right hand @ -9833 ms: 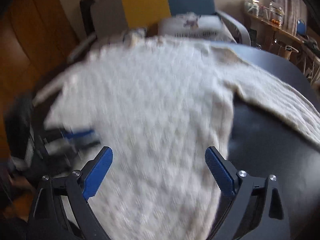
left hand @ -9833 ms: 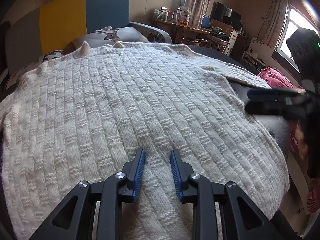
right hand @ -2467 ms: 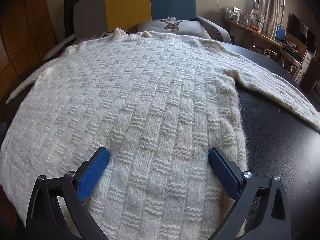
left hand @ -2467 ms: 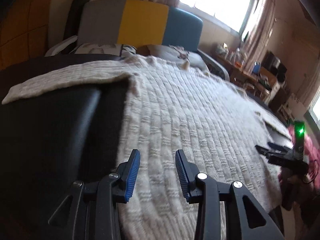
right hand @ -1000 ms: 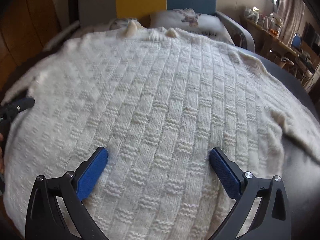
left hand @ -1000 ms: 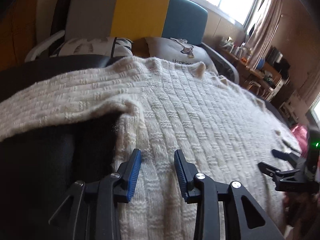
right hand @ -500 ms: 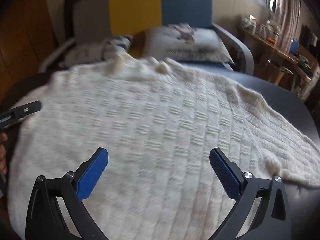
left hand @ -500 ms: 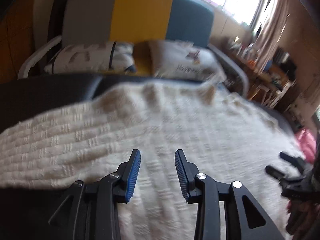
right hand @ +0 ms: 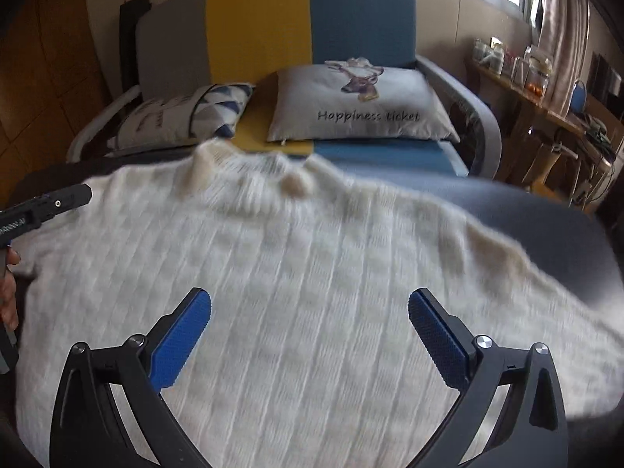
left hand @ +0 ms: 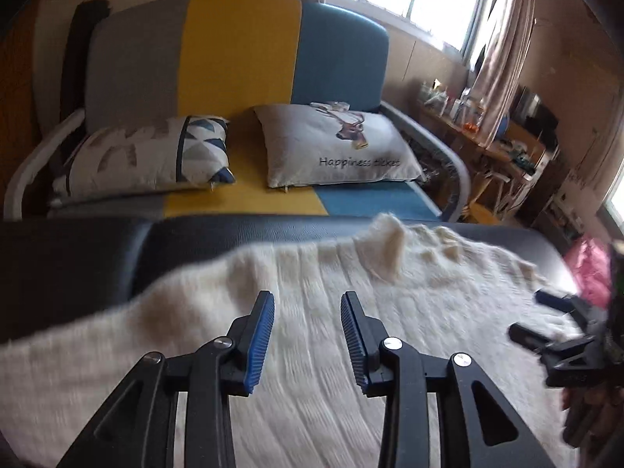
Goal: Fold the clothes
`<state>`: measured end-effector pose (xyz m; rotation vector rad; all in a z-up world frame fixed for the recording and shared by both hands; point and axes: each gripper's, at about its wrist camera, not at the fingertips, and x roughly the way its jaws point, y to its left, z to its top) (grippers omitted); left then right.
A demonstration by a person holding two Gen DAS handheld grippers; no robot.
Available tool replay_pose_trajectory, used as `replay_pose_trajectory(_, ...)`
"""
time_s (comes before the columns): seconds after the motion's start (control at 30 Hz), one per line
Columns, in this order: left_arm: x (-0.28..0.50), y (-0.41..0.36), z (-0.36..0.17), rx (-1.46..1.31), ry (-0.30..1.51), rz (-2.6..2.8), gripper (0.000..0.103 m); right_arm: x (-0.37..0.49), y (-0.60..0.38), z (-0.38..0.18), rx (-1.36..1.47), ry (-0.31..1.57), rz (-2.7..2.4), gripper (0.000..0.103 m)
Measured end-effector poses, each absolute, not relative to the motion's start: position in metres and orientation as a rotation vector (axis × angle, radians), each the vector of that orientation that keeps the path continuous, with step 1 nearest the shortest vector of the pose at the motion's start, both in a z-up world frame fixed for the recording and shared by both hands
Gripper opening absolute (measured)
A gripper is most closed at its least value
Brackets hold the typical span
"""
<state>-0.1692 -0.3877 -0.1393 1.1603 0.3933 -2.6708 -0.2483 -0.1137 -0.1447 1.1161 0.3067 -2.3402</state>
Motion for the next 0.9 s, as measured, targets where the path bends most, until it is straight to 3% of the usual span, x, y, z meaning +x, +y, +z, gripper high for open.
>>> replay_pose_trajectory(0.13, -0.180, -0.407, -0.165, 1.220, 0.417, -2.572, 0.035, -0.276, -0.114, -0.162, 1.188, 0.314, -2.367, 0.103)
replay_pose_trajectory(0.37, -0.172, -0.404, -0.157, 1.149, 0.463, -2.600, 0.035, -0.287, -0.102, -0.173, 1.220, 0.293, -2.363, 0.103)
replay_pose_trajectory(0.57, -0.199, -0.369, -0.137, 1.145, 0.292, -2.750, 0.035, -0.310, -0.111, -0.144, 1.111, 0.214, -2.315, 0.103)
replay_pose_trajectory(0.73, -0.233, -0.354, -0.163, 1.320, 0.121, -2.648, 0.035, -0.339, -0.120, -0.160, 1.216, 0.234, -2.241, 0.103)
replay_pose_trajectory(0.9, -0.224, -0.357, -0.155, 1.224, 0.252, -2.698, 0.035, -0.337, -0.111, -0.160, 1.188, 0.245, -2.227, 0.103)
